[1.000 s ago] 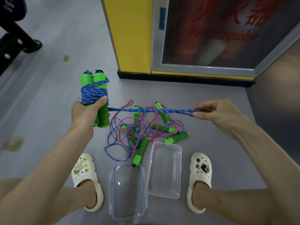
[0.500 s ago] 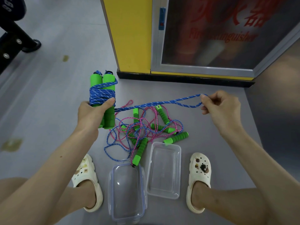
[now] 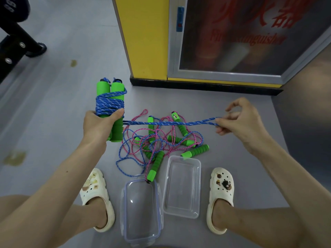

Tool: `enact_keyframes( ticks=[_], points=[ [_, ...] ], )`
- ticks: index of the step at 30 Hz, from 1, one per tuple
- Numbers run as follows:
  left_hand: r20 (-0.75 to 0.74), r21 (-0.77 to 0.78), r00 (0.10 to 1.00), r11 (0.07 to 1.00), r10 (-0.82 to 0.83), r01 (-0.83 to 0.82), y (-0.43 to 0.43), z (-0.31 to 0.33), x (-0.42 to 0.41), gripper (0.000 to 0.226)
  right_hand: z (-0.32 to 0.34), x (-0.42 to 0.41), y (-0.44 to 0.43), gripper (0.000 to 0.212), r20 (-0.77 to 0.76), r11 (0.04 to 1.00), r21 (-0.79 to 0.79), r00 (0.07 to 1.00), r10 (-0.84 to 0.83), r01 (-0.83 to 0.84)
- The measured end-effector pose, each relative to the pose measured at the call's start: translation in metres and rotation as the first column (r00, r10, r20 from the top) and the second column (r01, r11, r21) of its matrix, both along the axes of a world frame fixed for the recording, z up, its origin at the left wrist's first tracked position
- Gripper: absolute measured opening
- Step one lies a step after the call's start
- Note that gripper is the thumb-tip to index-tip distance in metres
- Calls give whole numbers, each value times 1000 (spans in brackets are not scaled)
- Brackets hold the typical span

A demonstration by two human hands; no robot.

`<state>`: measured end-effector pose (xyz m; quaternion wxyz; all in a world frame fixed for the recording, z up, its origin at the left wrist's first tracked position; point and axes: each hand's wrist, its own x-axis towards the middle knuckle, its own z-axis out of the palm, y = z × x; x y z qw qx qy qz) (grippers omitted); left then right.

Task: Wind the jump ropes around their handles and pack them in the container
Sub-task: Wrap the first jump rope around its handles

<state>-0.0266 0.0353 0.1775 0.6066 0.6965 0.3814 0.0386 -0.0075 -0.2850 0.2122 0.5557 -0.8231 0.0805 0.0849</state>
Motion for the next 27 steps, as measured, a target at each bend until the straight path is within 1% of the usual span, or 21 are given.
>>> enact_keyframes(
  ticks=[2,3,4,7,10,12,13,15,17,19,22,24,27],
  points=[
    [-2,0,1000,1000,-10,10,2,-1,0,90,4,3,-4,17,-151,969,244,988,13,25],
    [-5,2,1000,1000,-14,14,3,-2,0,95,4,5,-5,11,-214,938,343,976,33,43],
    [-4,7,1000,1000,-16,16,3,-3,0,98,4,6,-6,10,-250,913,405,966,58,50],
    [-5,17,1000,1000,-23,23,3,-4,-1,96,1,7,-7,19,-243,905,424,965,103,11],
    [-16,27,999,999,-28,28,1,-3,-2,89,1,7,-7,18,-253,902,431,964,84,35],
    [-17,31,999,999,-35,35,-1,-3,-2,82,0,7,-8,17,-235,922,384,971,53,43],
    [-17,33,999,999,-37,37,-1,-3,-1,80,-2,7,-8,19,-208,944,328,978,37,34],
    [-16,34,999,998,-44,44,-1,-5,0,75,-5,6,-7,23,-132,988,154,991,12,9],
    [-14,38,999,998,-43,44,-1,-7,1,69,-6,6,-7,26,-78,1000,27,997,3,-1],
    [-11,34,999,999,-42,43,-1,-6,2,69,-7,7,-7,25,-76,1000,-4,997,-16,16],
    [-8,33,998,997,-69,69,-5,-6,1,68,-13,8,-8,25,-69,992,-88,993,-96,90],
    [-7,50,994,993,-107,107,-11,-6,0,67,-15,10,-9,26,-47,976,-133,982,-181,173],
    [8,97,986,981,-168,167,-17,-4,-2,66,-12,12,-10,39,15,930,-187,947,-320,317]
  ],
)
